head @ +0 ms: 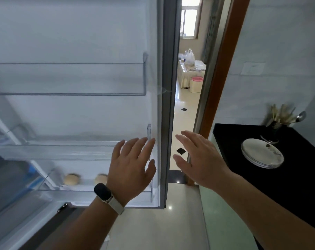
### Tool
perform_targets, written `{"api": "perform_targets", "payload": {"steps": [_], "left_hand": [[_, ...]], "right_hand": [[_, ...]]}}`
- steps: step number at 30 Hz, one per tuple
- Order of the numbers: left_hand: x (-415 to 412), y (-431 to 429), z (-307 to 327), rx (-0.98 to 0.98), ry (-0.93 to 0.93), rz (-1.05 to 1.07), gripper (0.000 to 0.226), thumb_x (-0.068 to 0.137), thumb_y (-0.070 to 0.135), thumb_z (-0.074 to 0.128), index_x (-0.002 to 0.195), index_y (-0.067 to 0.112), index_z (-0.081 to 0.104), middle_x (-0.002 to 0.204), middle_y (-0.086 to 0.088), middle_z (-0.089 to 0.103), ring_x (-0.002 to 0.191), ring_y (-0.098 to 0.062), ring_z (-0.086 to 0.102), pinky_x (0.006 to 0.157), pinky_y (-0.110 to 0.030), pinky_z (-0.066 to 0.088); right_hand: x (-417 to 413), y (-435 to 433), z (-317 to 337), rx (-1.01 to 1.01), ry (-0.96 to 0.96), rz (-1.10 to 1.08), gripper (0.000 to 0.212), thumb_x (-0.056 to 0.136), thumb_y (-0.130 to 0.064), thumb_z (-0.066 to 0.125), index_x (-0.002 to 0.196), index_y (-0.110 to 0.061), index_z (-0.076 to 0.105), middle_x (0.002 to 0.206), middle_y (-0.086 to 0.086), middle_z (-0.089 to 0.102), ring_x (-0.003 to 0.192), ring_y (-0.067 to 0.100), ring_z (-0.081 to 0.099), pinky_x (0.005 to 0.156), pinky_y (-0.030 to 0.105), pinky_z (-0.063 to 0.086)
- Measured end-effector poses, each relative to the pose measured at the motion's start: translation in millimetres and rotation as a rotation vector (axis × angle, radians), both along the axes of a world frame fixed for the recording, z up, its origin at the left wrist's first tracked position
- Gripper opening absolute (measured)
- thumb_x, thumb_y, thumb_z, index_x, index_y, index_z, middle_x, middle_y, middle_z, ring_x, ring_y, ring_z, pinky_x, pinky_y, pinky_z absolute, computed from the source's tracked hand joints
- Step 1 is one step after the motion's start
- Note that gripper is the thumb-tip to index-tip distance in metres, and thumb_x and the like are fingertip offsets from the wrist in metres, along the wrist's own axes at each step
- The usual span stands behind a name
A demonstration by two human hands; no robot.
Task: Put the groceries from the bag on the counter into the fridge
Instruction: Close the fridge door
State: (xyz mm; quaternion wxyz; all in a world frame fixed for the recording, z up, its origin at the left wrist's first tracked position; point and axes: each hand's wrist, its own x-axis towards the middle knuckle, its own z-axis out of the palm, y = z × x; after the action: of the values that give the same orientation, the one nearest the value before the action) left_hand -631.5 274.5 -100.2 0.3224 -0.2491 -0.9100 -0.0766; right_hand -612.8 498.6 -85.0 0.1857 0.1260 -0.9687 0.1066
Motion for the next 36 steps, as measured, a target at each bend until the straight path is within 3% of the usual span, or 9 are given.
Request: {"api": "perform_targets", "payload": {"steps": [7,11,14,19,25,31,36], "left_hand": [[6,0,0,0.003,0.034,0.004,0.050,0.088,0.034,0.051,0.132,0.013,0.059,0.125,-0.005,0.066,0.114,-0.027,0.060,0.103,-0.050,0.041],[15,-2,-4,0.000,0.000,0.053,0.051,0.087,0.032,0.055,0.135,0.015,0.054,0.128,-0.003,0.063,0.119,-0.025,0.057,0.106,-0.049,0.040],[23,0,-6,0.009,0.015,0.091,0.050,0.086,0.031,0.056,0.134,0.016,0.050,0.125,-0.003,0.064,0.118,-0.024,0.058,0.108,-0.046,0.037],[41,4,-1,0.022,0.027,0.153,0.046,0.085,0.029,0.056,0.129,0.017,0.049,0.119,-0.003,0.066,0.115,-0.022,0.057,0.109,-0.042,0.033],[65,2,4,0.036,-0.019,0.261,0.044,0.086,0.026,0.060,0.128,0.018,0.049,0.115,-0.004,0.066,0.116,-0.023,0.056,0.108,-0.048,0.039],[78,0,13,0.027,0.046,0.354,0.027,0.090,0.029,0.064,0.110,0.017,0.051,0.092,-0.006,0.066,0.090,-0.027,0.062,0.098,-0.044,0.045],[100,-11,2,0.054,0.093,0.364,0.033,0.086,0.019,0.073,0.110,0.013,0.052,0.101,-0.013,0.069,0.108,-0.030,0.061,0.095,-0.047,0.050]], "right_hand": [[-38,-9,-8,-0.072,0.185,0.155,0.061,0.094,-0.054,0.042,0.143,-0.018,0.040,0.152,0.009,0.039,0.137,0.027,0.041,0.108,0.036,0.033],[-63,-1,-11,-0.139,0.309,0.275,0.065,0.092,-0.049,0.049,0.146,-0.017,0.032,0.156,0.013,0.026,0.140,0.033,0.036,0.108,0.047,0.040],[-81,5,-12,-0.133,0.410,0.369,0.066,0.091,-0.045,0.053,0.147,-0.016,0.030,0.157,0.016,0.021,0.143,0.035,0.029,0.111,0.048,0.035],[-96,0,-24,-0.240,0.515,0.538,0.068,0.091,-0.037,0.059,0.147,-0.016,0.028,0.155,0.020,0.021,0.148,0.031,0.019,0.117,0.040,0.025],[-102,-14,-36,-0.339,0.675,0.705,0.070,0.087,-0.029,0.064,0.145,-0.018,0.028,0.148,0.023,0.027,0.141,0.041,0.028,0.115,0.050,0.029],[-90,-27,-40,-0.415,0.717,0.856,0.066,0.087,-0.030,0.062,0.145,-0.018,0.031,0.165,0.008,0.004,0.149,0.030,0.016,0.114,0.054,0.029],[-63,-38,-42,-0.420,0.709,0.921,0.063,0.089,-0.031,0.060,0.145,-0.018,0.035,0.165,0.006,0.004,0.150,0.030,0.016,0.113,0.055,0.032]]}}
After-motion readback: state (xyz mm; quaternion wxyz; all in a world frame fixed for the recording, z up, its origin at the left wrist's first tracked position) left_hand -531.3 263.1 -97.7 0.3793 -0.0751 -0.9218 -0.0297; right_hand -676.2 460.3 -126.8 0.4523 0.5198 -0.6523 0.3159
